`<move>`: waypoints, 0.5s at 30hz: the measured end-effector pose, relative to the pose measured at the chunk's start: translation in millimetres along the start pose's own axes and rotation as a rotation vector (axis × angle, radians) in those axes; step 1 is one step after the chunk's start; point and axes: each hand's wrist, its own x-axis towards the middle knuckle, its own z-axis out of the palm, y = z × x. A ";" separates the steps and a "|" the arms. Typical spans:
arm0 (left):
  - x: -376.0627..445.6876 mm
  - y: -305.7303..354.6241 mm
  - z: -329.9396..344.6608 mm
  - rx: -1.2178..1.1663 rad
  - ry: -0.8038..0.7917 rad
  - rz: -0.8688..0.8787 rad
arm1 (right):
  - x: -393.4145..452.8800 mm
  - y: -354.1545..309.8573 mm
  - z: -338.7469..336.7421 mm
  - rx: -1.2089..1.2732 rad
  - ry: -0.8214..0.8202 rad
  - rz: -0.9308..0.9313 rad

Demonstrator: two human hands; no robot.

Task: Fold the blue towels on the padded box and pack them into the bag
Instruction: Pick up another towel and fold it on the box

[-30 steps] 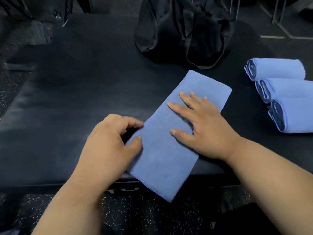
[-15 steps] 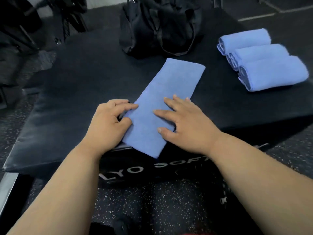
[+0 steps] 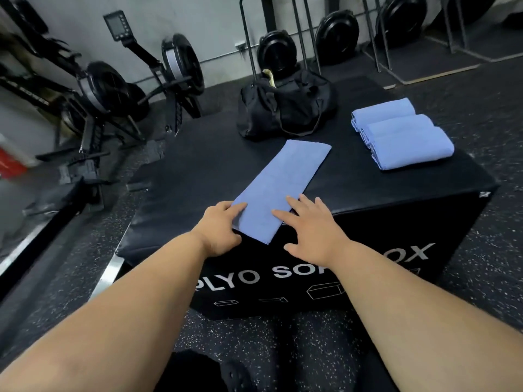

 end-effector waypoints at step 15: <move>13.3 -24.2 30.9 -0.368 0.390 0.174 | 31.3 -8.4 27.8 0.019 0.147 -0.023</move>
